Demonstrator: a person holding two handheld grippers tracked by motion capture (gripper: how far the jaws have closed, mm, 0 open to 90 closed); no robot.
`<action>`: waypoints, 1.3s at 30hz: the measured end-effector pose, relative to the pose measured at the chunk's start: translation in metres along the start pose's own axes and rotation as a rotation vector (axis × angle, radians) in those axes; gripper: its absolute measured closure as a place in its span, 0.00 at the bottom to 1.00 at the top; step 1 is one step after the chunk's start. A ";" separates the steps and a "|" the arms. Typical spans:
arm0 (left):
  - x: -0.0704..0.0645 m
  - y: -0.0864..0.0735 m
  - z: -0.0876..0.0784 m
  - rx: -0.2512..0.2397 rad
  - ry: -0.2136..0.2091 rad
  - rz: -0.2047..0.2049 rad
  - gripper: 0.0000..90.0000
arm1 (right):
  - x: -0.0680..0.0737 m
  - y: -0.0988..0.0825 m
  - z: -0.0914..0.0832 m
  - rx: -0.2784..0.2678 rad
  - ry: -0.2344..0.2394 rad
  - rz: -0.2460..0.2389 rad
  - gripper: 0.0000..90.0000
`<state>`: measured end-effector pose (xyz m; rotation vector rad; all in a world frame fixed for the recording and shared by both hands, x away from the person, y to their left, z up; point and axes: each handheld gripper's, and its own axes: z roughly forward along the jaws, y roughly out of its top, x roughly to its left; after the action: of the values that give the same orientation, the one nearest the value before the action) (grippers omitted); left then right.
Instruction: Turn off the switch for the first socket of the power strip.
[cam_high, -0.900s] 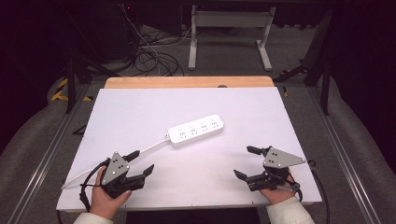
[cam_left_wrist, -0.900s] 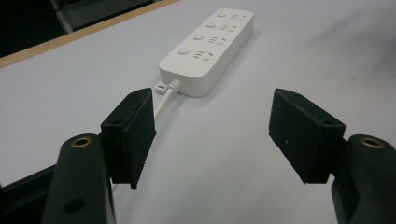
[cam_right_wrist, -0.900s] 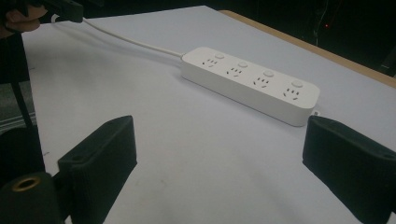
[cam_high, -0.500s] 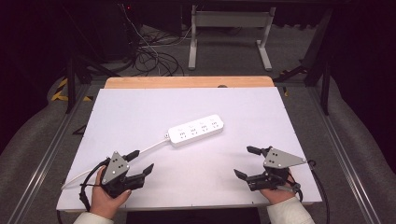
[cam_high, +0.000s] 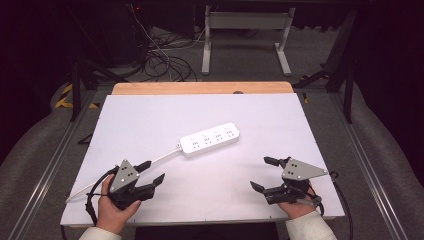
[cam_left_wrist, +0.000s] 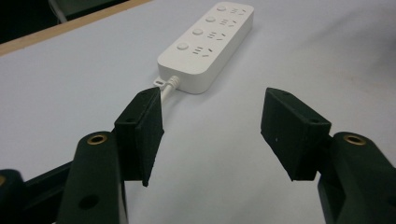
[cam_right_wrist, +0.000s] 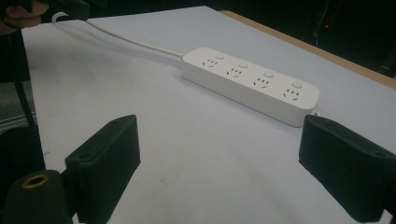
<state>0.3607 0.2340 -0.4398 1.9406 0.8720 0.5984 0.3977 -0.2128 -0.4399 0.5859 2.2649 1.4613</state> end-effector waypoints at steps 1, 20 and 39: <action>0.000 0.003 0.002 0.014 -0.005 -0.007 0.46 | 0.000 0.000 0.000 0.000 -0.001 -0.004 0.14; 0.005 0.041 0.013 0.042 -0.060 0.007 0.56 | 0.001 -0.001 0.002 0.009 0.007 -0.005 0.14; 0.002 0.065 0.029 0.044 -0.072 0.040 0.56 | 0.002 -0.001 0.004 0.014 0.019 -0.014 0.14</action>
<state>0.4043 0.1977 -0.3970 2.0108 0.8085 0.5331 0.3981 -0.2092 -0.4421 0.5613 2.2911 1.4518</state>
